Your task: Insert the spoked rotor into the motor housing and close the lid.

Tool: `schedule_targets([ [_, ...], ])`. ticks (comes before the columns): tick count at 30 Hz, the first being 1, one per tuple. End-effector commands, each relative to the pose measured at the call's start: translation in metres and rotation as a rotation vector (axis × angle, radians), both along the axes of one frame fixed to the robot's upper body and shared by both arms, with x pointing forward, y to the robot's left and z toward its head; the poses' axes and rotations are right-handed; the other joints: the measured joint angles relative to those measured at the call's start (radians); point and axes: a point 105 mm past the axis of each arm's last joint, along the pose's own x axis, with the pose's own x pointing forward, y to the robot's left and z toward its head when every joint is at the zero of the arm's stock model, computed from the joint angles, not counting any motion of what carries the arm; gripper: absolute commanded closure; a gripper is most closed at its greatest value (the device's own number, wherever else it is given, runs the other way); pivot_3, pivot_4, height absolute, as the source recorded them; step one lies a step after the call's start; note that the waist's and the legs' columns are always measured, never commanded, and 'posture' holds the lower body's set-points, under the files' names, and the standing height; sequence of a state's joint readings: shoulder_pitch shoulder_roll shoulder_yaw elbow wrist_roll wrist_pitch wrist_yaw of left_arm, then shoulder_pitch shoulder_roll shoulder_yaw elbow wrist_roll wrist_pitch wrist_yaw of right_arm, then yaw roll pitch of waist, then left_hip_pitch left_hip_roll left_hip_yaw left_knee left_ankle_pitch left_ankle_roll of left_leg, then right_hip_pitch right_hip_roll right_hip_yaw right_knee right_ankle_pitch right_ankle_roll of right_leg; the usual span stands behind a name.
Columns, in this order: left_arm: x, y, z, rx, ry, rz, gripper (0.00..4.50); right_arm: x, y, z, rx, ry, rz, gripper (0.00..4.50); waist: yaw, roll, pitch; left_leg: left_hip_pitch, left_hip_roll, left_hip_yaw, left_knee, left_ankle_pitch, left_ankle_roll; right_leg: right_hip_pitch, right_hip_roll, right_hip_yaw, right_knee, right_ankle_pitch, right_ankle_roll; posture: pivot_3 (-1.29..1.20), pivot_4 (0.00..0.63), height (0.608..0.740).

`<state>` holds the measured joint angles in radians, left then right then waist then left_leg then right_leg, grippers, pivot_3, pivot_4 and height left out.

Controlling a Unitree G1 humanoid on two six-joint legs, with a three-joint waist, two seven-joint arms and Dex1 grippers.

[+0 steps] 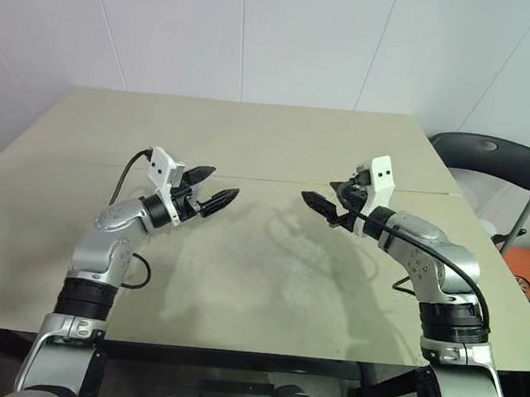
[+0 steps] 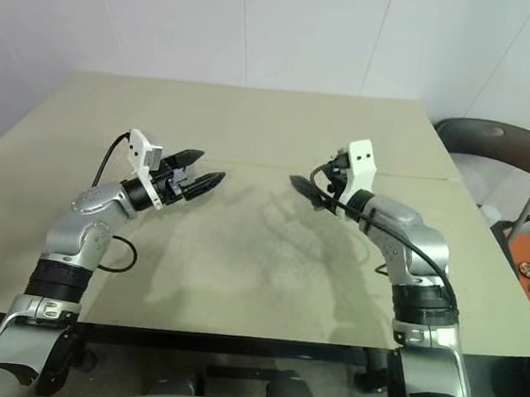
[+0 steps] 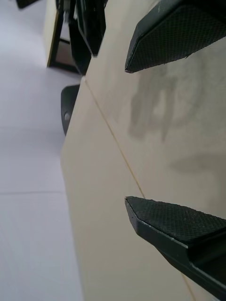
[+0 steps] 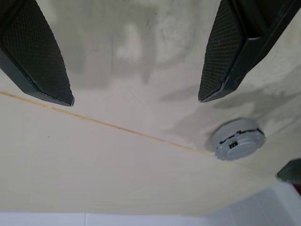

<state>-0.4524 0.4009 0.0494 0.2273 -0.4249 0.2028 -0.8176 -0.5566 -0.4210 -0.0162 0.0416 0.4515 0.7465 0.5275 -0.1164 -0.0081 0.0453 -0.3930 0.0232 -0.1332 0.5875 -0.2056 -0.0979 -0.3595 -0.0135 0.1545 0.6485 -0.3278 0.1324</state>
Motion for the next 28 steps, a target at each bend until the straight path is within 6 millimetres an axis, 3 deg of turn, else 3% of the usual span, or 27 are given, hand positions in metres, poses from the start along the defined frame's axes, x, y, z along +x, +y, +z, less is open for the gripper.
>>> schedule_targets([
  [1, 0.001, -0.002, 0.009, 0.049, -0.070, -0.021, 0.02, -0.001, 0.001, 0.015, -0.013, -0.075, 0.020, 0.10, 0.002, 0.000, 0.000, 0.000, 0.000, 0.000, 0.000, 0.000, 0.000, 0.000, 0.000, 0.000, 0.000, 0.000, 0.000, 0.00, 0.000, 0.740],
  [15, 0.003, -0.013, 0.006, 0.057, -0.115, -0.036, 0.02, 0.007, -0.009, 0.017, -0.056, -0.103, -0.020, 0.10, 0.022, 0.000, 0.000, 0.000, 0.000, 0.000, 0.001, 0.000, 0.000, 0.001, 0.000, 0.000, 0.000, 0.000, 0.000, 0.00, 0.000, 0.740],
  [28, 0.000, -0.020, 0.010, 0.058, -0.168, -0.108, 0.02, 0.002, -0.013, 0.020, -0.032, -0.125, -0.005, 0.10, 0.022, 0.000, 0.000, 0.000, 0.000, 0.000, 0.002, 0.000, 0.000, 0.001, 0.000, 0.000, 0.001, 0.000, 0.000, 0.00, 0.000, 0.740],
])
